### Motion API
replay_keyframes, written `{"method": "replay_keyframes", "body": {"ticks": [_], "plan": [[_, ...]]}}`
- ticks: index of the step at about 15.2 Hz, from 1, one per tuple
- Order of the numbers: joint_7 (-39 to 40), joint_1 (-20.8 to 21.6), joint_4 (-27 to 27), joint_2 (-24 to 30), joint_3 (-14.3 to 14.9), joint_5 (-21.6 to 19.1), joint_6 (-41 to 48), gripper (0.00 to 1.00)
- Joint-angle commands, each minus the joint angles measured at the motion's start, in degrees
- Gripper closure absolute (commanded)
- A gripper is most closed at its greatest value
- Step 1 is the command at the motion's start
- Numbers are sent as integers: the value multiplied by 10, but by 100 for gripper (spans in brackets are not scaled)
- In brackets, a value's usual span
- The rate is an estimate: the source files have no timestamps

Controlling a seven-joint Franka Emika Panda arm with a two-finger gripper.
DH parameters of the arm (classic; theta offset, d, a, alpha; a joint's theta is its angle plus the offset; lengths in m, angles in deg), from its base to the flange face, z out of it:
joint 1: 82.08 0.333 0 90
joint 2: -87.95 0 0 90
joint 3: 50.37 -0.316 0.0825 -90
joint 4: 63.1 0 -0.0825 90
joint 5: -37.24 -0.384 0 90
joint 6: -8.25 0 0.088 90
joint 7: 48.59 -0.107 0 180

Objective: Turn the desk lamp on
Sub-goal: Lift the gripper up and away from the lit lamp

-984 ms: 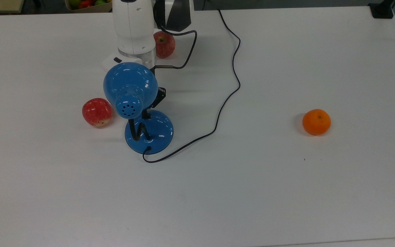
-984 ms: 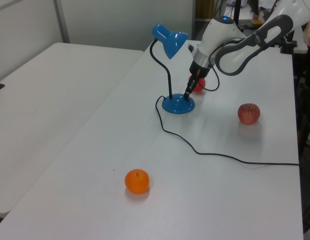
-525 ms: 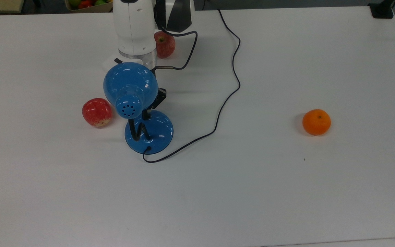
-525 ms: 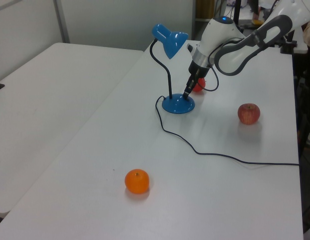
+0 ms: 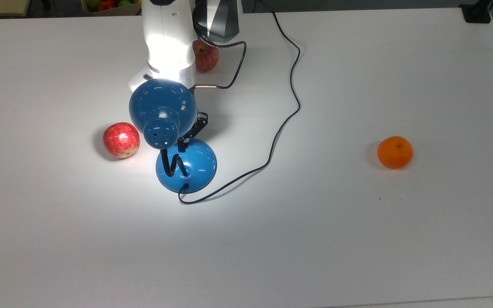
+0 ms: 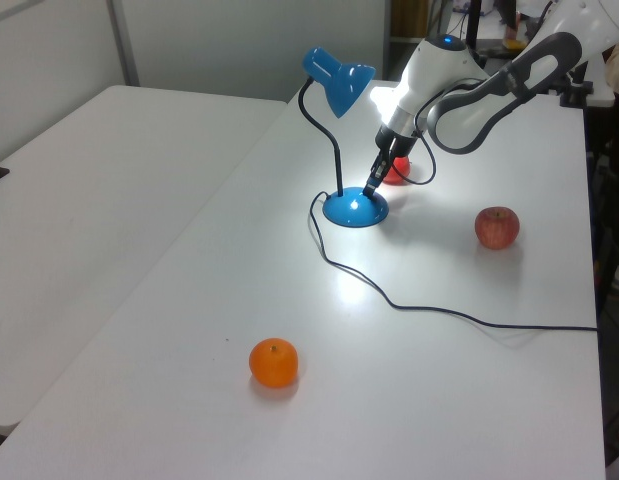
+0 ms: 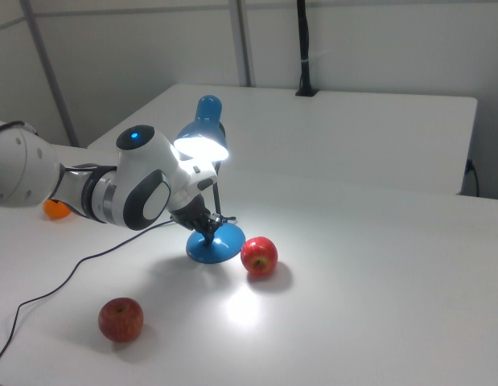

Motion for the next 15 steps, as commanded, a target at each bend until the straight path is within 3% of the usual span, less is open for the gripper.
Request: {"method": "replay_keyframes", "body": {"ticks": [1,4,15], "plan": [[-1,6,2,-14,1,3,-18,100],[-1,6,-2,-4,1,2,2,100],[-6,7,4,144,0,3,349,100]]}}
